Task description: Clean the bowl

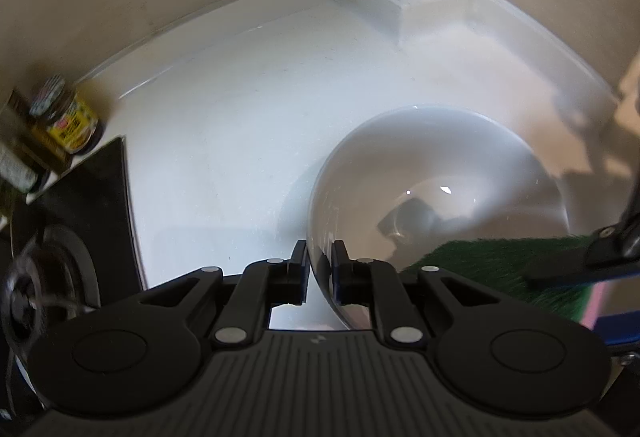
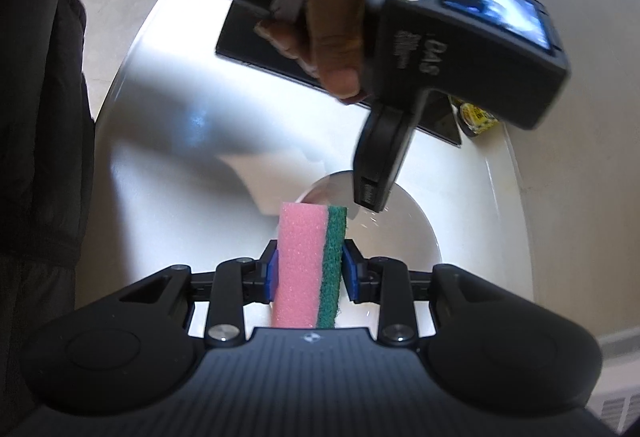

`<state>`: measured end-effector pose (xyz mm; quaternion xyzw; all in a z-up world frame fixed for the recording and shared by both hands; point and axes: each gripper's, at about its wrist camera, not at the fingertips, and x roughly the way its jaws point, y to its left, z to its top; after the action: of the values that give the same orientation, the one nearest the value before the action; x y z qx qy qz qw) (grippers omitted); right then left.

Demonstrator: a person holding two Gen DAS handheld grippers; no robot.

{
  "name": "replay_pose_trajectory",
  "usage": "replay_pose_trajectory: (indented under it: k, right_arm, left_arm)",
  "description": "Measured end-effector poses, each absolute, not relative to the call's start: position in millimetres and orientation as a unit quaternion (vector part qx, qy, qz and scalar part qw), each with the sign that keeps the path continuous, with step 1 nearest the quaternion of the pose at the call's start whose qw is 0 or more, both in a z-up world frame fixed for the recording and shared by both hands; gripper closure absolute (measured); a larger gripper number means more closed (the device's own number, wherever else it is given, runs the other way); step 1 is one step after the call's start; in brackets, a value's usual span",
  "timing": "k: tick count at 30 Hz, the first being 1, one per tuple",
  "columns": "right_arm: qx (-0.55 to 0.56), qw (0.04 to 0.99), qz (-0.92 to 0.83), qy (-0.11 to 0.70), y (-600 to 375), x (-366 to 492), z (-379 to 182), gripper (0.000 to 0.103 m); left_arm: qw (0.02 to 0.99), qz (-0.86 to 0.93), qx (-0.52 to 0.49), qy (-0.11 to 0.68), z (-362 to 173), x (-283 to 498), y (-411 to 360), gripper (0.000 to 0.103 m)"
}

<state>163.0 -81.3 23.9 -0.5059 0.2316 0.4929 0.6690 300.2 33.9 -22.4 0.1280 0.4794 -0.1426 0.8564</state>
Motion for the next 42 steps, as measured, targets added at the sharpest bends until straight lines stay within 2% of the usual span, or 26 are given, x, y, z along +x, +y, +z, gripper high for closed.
replay_pose_trajectory:
  k: [5,8,10,13,17,20,25,31,33,35,42]
  right_arm:
    - [-0.385,0.746,0.479,0.256,-118.9,170.5,57.7,0.076]
    - [-0.276,0.816,0.437,0.257,-153.5,175.9,77.6,0.076]
    - [-0.209,0.868,0.376,0.249,-179.3,179.4,80.1,0.076]
    - [-0.098,0.924,0.251,0.271,-215.5,191.2,67.8,0.076]
    - [0.022,0.939,0.159,0.303,-254.0,203.4,36.3,0.076]
    - [0.046,0.945,0.116,0.302,-256.4,199.9,14.2,0.076]
    - [0.012,0.938,0.118,0.324,-234.0,180.9,-22.2,0.075]
    - [0.031,0.927,0.121,0.353,-229.2,169.0,-40.6,0.075]
    - [0.032,0.926,0.118,0.357,-230.8,169.7,-43.3,0.073]
    - [0.040,0.924,0.116,0.362,-232.5,171.5,-46.4,0.061]
    - [0.021,0.944,0.102,0.314,-230.1,152.6,-39.1,0.056]
  left_arm:
    - [0.883,-0.137,0.055,0.446,-0.1,289.8,48.5,0.088]
    - [0.898,-0.119,0.033,0.423,12.5,279.7,56.5,0.077]
    - [0.903,-0.105,0.032,0.414,15.7,271.1,57.0,0.077]
    - [0.907,-0.093,0.024,0.409,16.0,260.4,52.0,0.077]
    - [0.907,-0.087,0.014,0.412,11.9,247.6,37.6,0.076]
    - [0.907,-0.087,0.020,0.412,11.0,237.8,29.5,0.074]
    - [0.908,-0.081,0.036,0.410,14.8,217.5,18.8,0.072]
    - [0.915,-0.070,0.034,0.397,21.8,201.0,-3.8,0.072]
    - [0.915,-0.068,0.037,0.397,21.5,209.5,1.9,0.072]
    - [0.916,-0.066,0.037,0.394,25.1,205.4,4.7,0.072]
    - [0.915,-0.079,0.038,0.394,26.7,182.4,12.4,0.073]
